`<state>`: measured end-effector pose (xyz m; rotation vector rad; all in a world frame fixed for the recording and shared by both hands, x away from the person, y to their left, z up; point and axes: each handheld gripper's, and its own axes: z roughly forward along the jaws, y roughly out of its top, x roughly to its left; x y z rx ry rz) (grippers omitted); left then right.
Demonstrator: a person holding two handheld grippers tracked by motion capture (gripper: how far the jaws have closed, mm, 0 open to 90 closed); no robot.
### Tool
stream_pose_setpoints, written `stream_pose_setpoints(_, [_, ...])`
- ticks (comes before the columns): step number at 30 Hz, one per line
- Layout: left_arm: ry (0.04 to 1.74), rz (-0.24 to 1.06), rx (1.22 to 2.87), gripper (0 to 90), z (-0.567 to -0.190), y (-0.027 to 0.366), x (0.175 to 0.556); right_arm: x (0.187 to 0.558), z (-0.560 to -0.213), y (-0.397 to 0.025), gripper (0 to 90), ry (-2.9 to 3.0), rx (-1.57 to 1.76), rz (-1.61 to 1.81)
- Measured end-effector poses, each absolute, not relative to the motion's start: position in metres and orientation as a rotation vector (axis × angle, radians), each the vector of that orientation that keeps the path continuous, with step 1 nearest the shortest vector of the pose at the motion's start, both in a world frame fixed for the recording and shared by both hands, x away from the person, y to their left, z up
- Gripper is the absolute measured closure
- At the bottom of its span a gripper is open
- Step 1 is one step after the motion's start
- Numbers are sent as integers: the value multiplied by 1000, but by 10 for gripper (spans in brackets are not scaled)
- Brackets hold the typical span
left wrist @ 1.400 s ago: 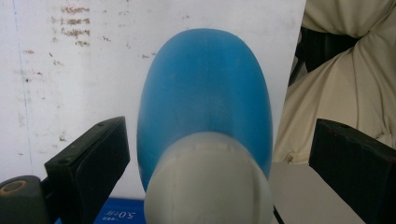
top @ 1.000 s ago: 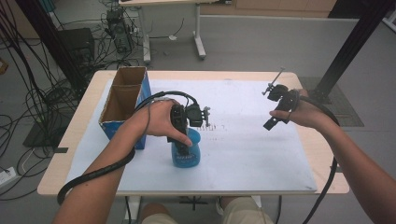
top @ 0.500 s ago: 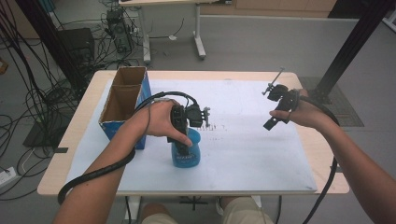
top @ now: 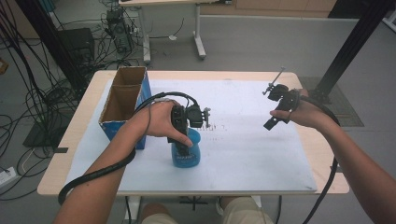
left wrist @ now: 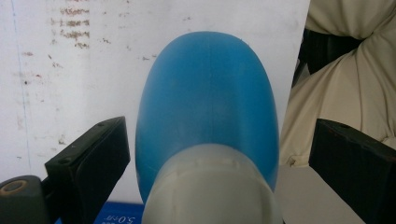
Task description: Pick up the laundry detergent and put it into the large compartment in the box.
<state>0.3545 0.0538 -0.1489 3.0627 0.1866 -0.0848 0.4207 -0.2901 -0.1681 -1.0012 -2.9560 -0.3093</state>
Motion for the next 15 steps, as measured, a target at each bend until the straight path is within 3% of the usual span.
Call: stream_pose_setpoints(15, [191, -89, 3062, 57, -150, 55, 354, 421, -168, -290, 65, -2957, -999, -312])
